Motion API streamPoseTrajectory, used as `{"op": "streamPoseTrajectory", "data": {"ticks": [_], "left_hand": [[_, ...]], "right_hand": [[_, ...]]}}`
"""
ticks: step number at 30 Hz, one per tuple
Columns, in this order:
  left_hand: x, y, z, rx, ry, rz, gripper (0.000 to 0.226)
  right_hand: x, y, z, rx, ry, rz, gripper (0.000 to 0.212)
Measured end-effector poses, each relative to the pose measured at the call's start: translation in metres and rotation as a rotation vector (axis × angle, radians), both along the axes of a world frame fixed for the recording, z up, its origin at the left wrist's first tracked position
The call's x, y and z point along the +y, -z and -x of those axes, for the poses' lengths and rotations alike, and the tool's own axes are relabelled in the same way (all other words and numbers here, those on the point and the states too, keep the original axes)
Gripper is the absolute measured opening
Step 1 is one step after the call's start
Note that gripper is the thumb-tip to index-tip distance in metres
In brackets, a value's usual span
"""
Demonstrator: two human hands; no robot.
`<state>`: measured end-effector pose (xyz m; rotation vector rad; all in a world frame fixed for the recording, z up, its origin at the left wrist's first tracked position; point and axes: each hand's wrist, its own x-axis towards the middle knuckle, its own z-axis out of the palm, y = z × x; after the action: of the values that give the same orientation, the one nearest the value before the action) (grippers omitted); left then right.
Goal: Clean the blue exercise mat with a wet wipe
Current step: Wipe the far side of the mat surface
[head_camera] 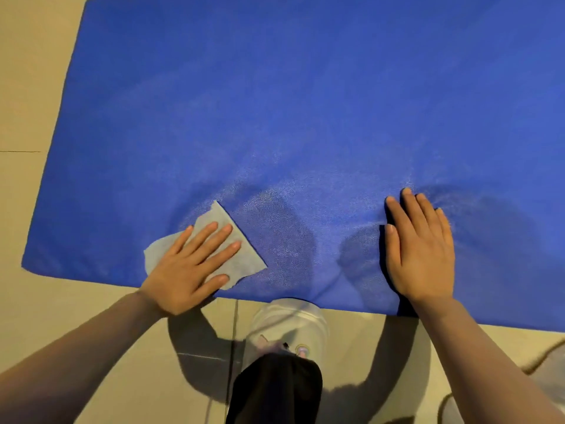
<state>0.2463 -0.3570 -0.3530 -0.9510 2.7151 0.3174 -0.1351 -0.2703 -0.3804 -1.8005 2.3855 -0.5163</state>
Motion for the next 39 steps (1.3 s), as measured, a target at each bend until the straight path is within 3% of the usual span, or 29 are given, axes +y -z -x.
{"op": "streamPoseTrajectory", "data": {"ticks": [5, 11, 15, 25, 29, 34, 39], "left_hand": [[0.001, -0.001, -0.007, -0.038, 0.034, 0.003, 0.061], [0.003, 0.012, 0.105, 0.083, 0.46, 0.03, 0.053], [-0.016, 0.017, 0.155, 0.064, 0.608, 0.04, 0.056], [-0.013, 0.01, 0.154, 0.033, 0.55, -0.021, 0.06], [0.016, 0.014, 0.096, 0.071, 0.422, 0.008, 0.055], [0.031, 0.012, 0.016, 0.063, 0.452, 0.115, 0.047], [0.025, 0.026, 0.06, 0.108, 0.525, 0.145, 0.054]], "right_hand": [[-0.002, 0.0, -0.001, 0.016, 0.002, -0.014, 0.049], [0.0, 0.0, -0.003, 0.034, 0.012, -0.007, 0.049], [-0.003, 0.0, -0.001, 0.039, 0.008, -0.021, 0.05], [-0.002, -0.002, 0.002, 0.033, -0.023, -0.078, 0.054], [0.0, 0.0, 0.003, 0.025, -0.031, -0.052, 0.052], [-0.001, 0.0, 0.001, 0.059, -0.03, -0.052, 0.052], [0.001, 0.003, 0.004, 0.058, -0.034, -0.056, 0.05]]}}
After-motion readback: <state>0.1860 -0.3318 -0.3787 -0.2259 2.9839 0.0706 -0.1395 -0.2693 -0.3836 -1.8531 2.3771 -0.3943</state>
